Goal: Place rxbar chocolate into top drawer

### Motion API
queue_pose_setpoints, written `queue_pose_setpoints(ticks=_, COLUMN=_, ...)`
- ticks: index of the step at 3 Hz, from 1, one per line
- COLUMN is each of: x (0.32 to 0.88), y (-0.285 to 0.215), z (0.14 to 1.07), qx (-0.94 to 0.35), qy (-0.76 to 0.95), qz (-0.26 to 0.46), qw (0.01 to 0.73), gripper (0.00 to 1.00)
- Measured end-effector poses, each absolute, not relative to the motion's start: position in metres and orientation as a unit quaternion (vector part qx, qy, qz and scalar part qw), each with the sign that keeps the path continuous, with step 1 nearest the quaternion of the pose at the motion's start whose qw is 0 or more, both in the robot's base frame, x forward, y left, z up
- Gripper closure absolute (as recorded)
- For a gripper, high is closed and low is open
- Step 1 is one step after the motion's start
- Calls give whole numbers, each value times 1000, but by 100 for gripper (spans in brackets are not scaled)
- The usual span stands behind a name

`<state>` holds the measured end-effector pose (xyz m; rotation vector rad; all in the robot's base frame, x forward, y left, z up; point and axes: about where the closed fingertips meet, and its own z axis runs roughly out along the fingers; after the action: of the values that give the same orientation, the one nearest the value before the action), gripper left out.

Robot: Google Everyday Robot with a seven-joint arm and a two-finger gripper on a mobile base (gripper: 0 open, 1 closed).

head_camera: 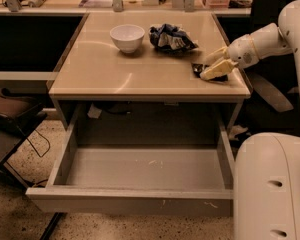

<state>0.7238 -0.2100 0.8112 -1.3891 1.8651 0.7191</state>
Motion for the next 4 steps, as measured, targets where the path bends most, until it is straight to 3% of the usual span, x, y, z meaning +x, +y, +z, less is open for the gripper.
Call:
queue_pose_setpoints(ticks=1, x=725, y=-206, z=812, qx=-536, qy=720, qz=276, qw=344, gripper=88)
queue_pose_setpoints(ticks=2, x=704, y=-206, z=839, qx=-548, qy=716, qz=280, qw=330, gripper=100)
queue_pose_setpoints(ticks=4, x=638, y=-227, z=891, qx=-520, qy=739, qz=306, qw=300, gripper=100)
